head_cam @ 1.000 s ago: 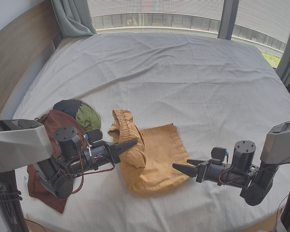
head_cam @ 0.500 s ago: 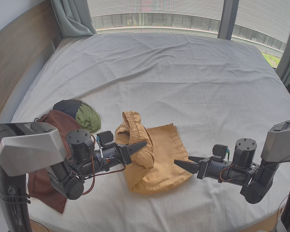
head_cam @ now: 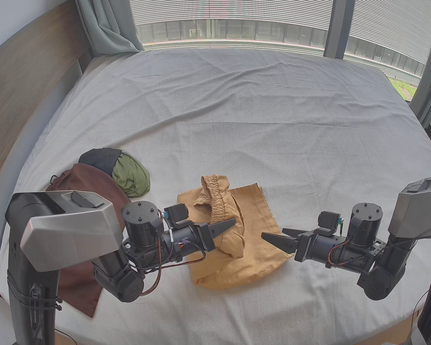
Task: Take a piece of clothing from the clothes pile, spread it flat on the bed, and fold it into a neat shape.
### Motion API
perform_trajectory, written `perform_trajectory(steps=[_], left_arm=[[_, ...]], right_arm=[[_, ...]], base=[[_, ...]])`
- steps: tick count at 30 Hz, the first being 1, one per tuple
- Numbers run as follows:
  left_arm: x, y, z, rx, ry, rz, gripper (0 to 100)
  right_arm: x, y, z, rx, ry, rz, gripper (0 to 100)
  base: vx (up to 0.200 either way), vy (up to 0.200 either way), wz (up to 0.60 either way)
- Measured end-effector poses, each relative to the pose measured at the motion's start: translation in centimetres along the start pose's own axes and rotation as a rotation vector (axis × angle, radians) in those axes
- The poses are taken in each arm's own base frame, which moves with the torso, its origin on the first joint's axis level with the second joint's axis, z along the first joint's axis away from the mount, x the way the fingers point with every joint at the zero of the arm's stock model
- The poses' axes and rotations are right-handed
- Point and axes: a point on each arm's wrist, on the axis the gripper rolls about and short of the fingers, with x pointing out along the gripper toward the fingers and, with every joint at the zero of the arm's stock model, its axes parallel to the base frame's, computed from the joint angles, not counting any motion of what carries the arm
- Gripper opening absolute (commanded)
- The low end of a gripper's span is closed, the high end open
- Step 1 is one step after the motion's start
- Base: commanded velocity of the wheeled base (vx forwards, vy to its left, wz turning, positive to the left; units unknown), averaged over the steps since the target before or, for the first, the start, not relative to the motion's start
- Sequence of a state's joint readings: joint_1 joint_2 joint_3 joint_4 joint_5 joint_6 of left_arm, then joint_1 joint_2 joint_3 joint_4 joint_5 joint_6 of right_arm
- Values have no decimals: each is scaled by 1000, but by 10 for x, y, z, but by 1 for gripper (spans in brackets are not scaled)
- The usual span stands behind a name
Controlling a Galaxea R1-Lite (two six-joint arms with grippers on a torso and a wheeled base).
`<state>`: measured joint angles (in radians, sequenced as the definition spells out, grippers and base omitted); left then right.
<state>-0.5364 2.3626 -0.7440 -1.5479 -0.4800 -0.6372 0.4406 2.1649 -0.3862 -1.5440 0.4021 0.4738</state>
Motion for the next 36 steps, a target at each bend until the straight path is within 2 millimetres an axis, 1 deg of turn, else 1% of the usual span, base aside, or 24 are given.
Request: perform_trajectory(steps=[7,14,21,22,36], left_arm=[[11,4,-12,-11,30,-6,0],[18,8,-23,-17,52,-8,0],[21,11,-27,-18,58,-8,0],[22,11,-27,-19,59,-8,100],[22,9,-30,-17,64,-14,100]], right_arm=[[0,-2,2,0,-7,-4,100],[0,-2,2,0,-8,-5,100],[0,-2,1,0,-7,-6,100],[0,-2,2,0,-7,-5,100],[0,-3,1,2,-5,-7,100]], base=[[0,0,0],[0,0,0],[0,0,0],[0,0,0],[0,0,0]])
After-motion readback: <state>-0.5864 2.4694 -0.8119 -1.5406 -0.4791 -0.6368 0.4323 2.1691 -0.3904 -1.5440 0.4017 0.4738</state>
